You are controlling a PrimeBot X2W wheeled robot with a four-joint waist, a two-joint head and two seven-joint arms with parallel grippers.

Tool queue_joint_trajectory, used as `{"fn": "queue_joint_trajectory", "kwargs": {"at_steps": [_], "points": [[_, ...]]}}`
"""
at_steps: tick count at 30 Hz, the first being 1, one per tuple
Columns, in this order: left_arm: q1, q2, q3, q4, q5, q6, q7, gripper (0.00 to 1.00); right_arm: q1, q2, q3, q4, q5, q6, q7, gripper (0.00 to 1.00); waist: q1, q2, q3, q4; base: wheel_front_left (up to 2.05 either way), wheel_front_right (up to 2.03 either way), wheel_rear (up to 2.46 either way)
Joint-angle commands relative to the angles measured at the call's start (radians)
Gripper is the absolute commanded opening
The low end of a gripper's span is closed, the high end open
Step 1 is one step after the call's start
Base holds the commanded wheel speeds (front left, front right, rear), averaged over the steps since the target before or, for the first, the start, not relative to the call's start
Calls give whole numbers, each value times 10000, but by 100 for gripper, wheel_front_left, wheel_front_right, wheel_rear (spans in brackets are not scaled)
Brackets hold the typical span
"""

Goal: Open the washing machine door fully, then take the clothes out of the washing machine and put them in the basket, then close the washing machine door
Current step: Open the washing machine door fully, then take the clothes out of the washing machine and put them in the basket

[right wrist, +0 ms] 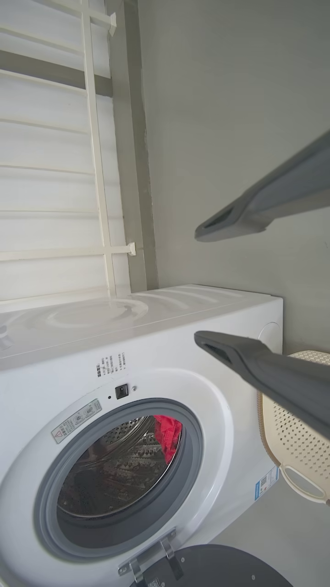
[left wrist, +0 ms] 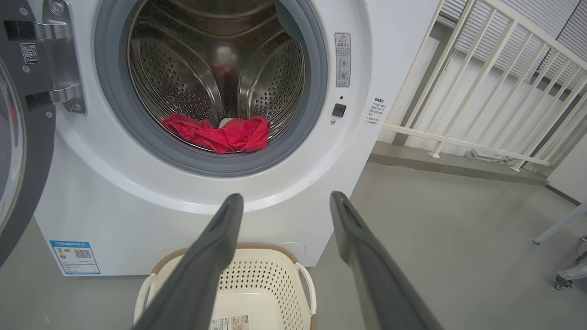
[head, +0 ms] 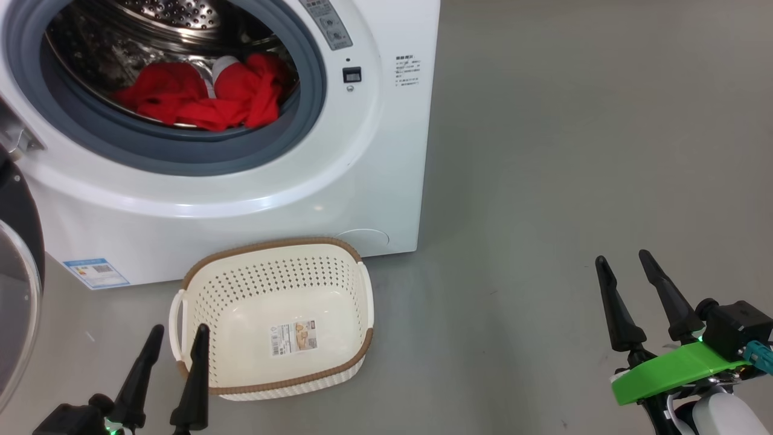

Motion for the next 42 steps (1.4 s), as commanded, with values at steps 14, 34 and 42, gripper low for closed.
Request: {"fn": "queue_joint_trajectory", "kwargs": {"at_steps": [14,34,42], "points": [[-122,204,478,-268,127,10,-51,100,72,-55,238,-309,-48,62,-92,100,0,0,-72,84,0,0,0],[-371,254,483,-376,28,10,-51,100,-99,-24,298,-336,-97,62,-92,100,0,0,198,108,22,-23,2],[-529,309,497,-352,-40,10,-51,100,-186,41,295,-344,-122,62,-92,100,0,0,331,140,134,-136,2]]}}
